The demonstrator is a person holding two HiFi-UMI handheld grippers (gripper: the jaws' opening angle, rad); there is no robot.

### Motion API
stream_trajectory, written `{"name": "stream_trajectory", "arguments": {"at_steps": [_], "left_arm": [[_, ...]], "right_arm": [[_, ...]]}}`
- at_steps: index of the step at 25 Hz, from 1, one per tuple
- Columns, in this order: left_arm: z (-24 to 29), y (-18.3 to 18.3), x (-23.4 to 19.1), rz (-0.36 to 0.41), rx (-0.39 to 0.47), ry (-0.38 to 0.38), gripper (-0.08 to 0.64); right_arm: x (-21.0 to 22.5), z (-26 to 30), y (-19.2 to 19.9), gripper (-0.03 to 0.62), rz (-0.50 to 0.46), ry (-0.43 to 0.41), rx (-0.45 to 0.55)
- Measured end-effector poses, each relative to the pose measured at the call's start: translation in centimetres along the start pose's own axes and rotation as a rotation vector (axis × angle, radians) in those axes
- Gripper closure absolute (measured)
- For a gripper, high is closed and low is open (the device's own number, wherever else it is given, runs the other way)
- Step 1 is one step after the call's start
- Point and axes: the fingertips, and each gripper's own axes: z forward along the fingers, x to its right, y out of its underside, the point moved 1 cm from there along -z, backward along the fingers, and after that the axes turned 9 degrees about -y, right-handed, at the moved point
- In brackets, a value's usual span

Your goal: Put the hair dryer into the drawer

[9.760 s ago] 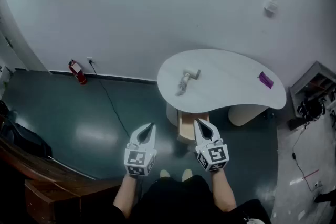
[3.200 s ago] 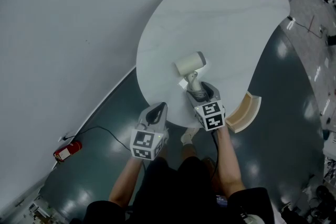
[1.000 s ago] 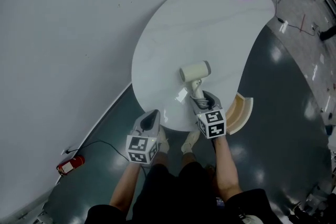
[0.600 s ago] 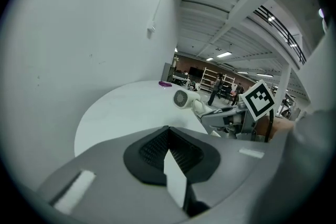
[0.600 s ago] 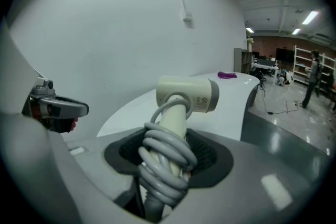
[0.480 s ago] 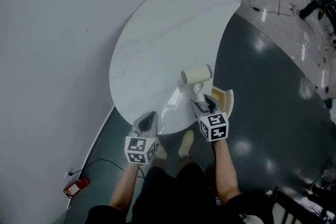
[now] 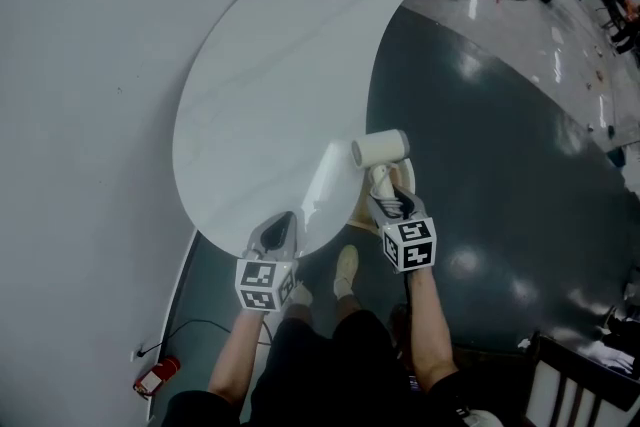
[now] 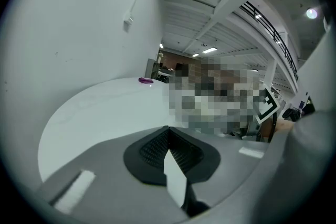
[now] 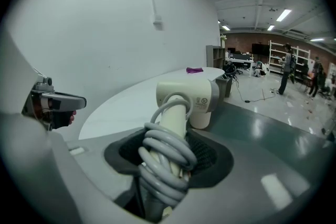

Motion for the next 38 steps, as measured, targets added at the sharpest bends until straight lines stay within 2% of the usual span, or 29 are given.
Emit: {"name": "stream_trajectory", "arguments": {"at_steps": [6, 13, 26, 38], "left_arm": [[2.5, 0.0, 2.4, 0.013, -0.016, 0.035, 0.554], [4.0, 1.7, 3.9, 0.023, -0.058, 0.053, 0.554], [5.9, 3.8, 5.0, 0.023, -0.099, 0.060, 0.554], [7.5, 5.3, 5.2, 0.026, -0.125, 0.062, 0.554]], "right_arm": [[2.9, -0.4, 2.0, 0.373, 0.036, 0.029, -0.025], [4.6, -0.2, 5.9, 0.373, 0.087, 0.034, -0.082], [5.7, 2.3, 11.8, 0.373, 0.125, 0.014, -0.191], [5.4, 3.8, 14.3, 0.373, 0.152, -0.009, -0.253]]}}
